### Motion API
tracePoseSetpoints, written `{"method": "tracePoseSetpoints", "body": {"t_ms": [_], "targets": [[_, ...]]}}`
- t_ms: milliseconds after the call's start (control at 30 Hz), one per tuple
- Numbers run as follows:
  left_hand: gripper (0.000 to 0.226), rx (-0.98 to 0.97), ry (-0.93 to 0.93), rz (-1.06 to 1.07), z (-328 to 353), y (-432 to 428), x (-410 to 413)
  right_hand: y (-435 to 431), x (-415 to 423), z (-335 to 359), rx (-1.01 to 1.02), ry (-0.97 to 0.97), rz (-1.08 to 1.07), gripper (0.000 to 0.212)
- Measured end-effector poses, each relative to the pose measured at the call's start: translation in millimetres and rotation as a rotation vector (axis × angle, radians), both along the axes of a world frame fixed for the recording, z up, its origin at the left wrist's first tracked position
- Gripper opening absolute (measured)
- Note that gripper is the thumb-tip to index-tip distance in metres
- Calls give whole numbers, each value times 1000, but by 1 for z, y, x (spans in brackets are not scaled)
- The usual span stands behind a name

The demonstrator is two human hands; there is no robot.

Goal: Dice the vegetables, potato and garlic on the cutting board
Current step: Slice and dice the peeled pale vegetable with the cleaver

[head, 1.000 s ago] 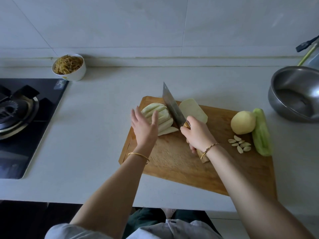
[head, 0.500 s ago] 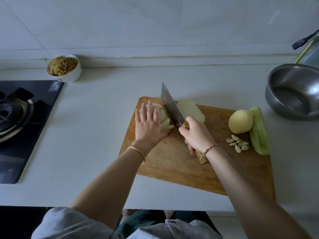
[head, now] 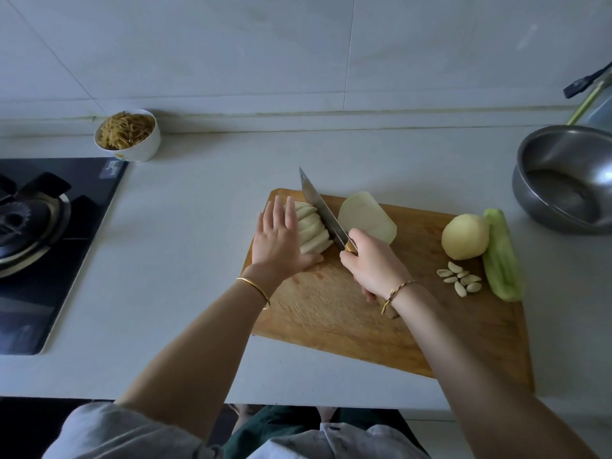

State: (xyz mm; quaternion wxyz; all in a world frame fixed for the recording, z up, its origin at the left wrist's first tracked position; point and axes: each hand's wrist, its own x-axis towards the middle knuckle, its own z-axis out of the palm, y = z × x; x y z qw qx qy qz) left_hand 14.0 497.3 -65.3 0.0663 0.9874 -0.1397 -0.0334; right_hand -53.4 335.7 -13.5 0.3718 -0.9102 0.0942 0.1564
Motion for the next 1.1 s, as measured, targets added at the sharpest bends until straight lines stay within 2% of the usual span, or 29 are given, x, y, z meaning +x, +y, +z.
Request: {"method": "tracePoseSetpoints", "body": {"t_ms": [233,367,467,533,700,900,1000,1100], "targets": [[114,46,-32,-27,-2,-3,-2,6,-3,3,-69,-4,46,28],[114,61,7,-20,1,-3,0,-1,1,10,-26,-26,-14,23],[118,38,60,14,5,-4,1,-3,5,22,22,-63,-65,11],[118,25,73,31,4,-5,-1,-2,7,32,59,-62,-61,12],[107,118,28,15,4,-8,-4,3,9,44,93,-27,-31,16],[103,106,40,13,5,-8,-6,8,9,50,103,37,-29,12],[102,105,44,12,5,-8,-6,10,11,52,98,71,-32,24],[100,143,42,2,6,-9,-5,11,13,54,86,92,-18,21]]}}
